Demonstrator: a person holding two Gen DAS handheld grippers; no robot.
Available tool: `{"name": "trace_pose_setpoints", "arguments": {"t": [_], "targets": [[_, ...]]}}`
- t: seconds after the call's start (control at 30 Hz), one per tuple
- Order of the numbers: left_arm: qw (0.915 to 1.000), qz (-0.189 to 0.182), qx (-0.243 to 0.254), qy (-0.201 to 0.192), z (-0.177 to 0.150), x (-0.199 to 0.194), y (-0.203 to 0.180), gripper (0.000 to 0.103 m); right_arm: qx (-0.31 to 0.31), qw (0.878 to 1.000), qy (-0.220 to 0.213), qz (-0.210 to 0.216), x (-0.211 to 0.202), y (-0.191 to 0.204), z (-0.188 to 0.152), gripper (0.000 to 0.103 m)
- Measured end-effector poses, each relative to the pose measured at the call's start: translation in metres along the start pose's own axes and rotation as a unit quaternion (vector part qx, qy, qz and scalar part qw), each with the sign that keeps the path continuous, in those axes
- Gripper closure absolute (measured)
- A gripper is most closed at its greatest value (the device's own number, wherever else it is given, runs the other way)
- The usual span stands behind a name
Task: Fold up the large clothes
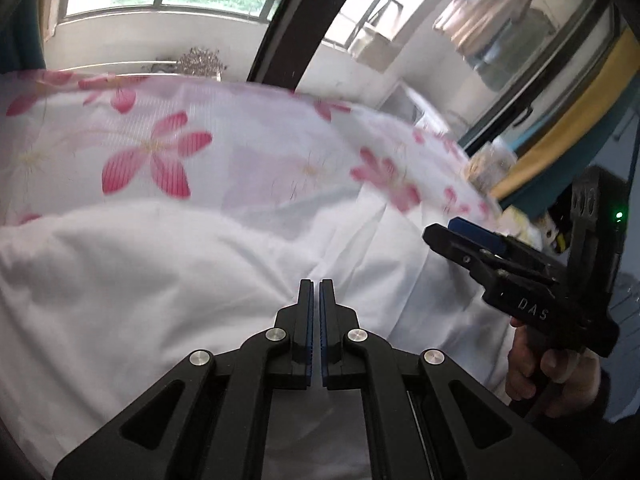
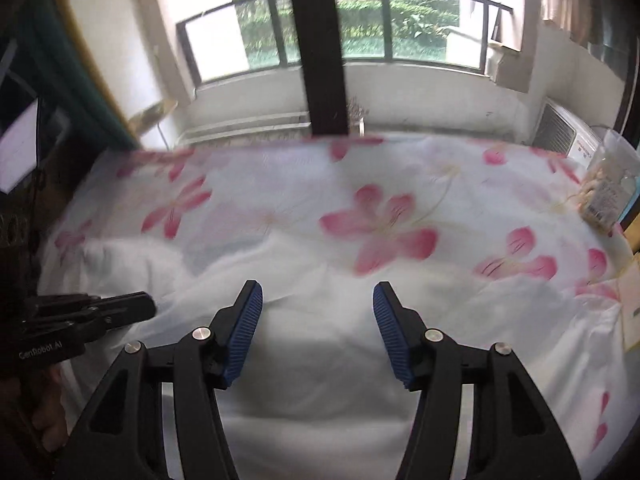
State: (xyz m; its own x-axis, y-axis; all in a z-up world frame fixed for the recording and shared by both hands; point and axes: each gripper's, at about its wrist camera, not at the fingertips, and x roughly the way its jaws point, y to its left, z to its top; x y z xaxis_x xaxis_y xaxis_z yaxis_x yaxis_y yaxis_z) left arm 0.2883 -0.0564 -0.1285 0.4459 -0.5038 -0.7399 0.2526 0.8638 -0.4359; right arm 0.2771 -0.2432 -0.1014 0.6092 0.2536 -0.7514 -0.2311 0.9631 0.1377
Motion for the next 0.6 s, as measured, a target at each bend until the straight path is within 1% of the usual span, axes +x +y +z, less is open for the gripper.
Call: {"name": "trace_pose_setpoints", "arguments": {"t": [0.1, 0.17, 0.2, 0.3, 0.37, 0.4, 0.47, 0.5, 0.57, 0.6], "targets": [[0.9999, 0.005, -0.003, 0.015, -0.007, 0.009, 0.008, 0.102, -0.018, 1.0, 0.018, -0.017, 0.009, 0.007, -0.017, 0.045], [0.9999, 0.007, 0.002, 0.013, -0.011, 0.01, 0.01, 0.102, -0.032, 0.999, 0.024, -0.029, 0.012, 0.011, -0.028, 0.045], [0.9999, 0.009, 0.008, 0.01, -0.012, 0.01, 0.009, 0.102, -0.042, 0.998, 0.023, -0.04, 0.012, 0.013, -0.034, 0.045], [0.9994, 0.026, 0.021, 0.008, -0.009, 0.006, 0.005, 0.102, -0.072, 0.995, 0.0, -0.064, 0.009, 0.019, -0.047, 0.045], [0.9983, 0.049, 0.03, -0.014, -0.002, -0.007, -0.003, 0.102, -0.079, 0.994, -0.008, -0.074, 0.009, 0.022, -0.05, 0.045], [0.9976, 0.049, 0.037, -0.031, 0.002, -0.016, -0.008, 0.102, -0.083, 0.993, -0.009, -0.078, 0.009, 0.023, -0.049, 0.045], [0.9966, 0.028, 0.045, -0.062, 0.009, -0.034, -0.023, 0.102, -0.082, 0.994, -0.008, -0.077, 0.01, 0.023, -0.048, 0.045], [0.9963, 0.017, 0.049, -0.069, 0.011, -0.038, -0.03, 0.102, -0.081, 0.994, -0.007, -0.075, 0.01, 0.022, -0.048, 0.045], [0.9969, -0.006, 0.046, -0.064, 0.011, -0.036, -0.037, 0.102, -0.077, 0.994, -0.007, -0.072, 0.01, 0.021, -0.048, 0.045], [0.9976, -0.012, 0.042, -0.053, 0.008, -0.03, -0.038, 0.102, -0.076, 0.995, -0.007, -0.07, 0.01, 0.021, -0.048, 0.045]]}}
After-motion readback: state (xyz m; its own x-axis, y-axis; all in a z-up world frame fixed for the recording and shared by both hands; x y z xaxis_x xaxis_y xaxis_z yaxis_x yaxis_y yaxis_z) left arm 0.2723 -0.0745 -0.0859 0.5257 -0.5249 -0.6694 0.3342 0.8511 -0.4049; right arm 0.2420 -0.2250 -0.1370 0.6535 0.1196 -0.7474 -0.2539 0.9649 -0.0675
